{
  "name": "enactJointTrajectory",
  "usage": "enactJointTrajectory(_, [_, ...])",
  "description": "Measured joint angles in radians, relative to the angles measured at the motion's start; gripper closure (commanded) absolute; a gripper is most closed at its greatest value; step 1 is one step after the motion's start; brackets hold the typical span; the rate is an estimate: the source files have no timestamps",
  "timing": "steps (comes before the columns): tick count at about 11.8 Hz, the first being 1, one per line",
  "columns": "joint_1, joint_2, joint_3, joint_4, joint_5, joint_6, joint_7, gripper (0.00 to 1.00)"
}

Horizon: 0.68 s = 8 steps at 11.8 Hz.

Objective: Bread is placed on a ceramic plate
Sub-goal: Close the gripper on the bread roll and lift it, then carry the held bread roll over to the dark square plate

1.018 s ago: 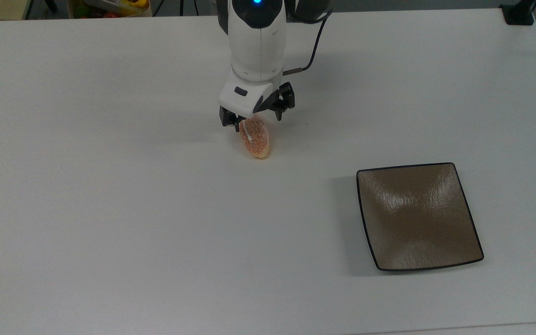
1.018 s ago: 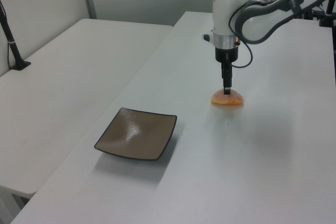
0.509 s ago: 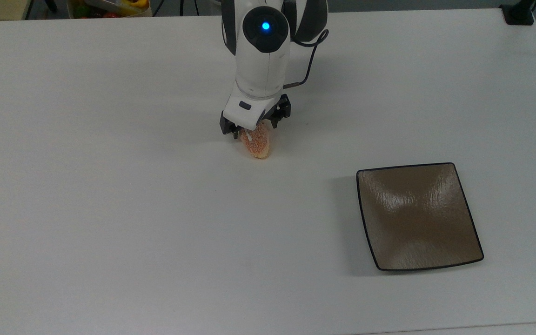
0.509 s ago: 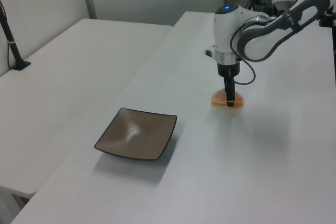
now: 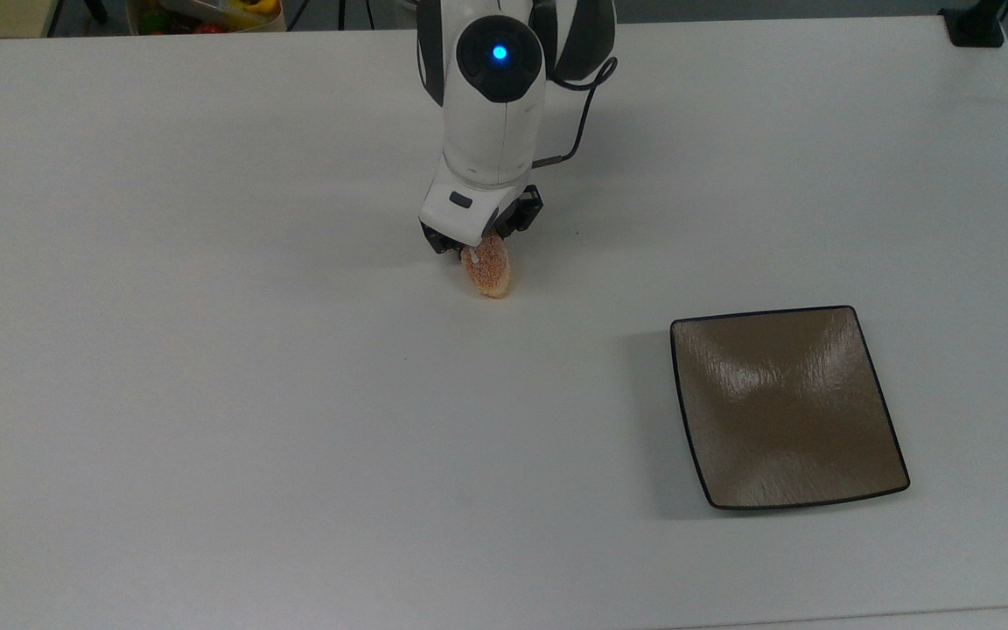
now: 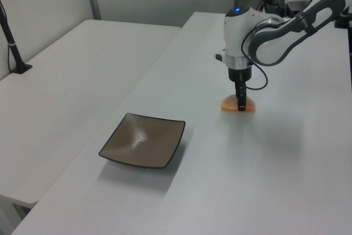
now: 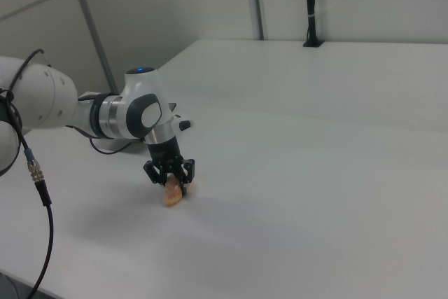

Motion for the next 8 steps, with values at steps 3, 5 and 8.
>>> enactJointTrajectory(3, [0.000,-0.002,0.000,0.000,0.000,0.000,0.000,0.89])
enactJointTrajectory(5, [0.000,-0.016,0.000,0.010,0.000,-0.004,0.001,0.88])
enactJointTrajectory(8, [0.001,-0.065,0.004,0.081,0.001,-0.094,0.004,0.87])
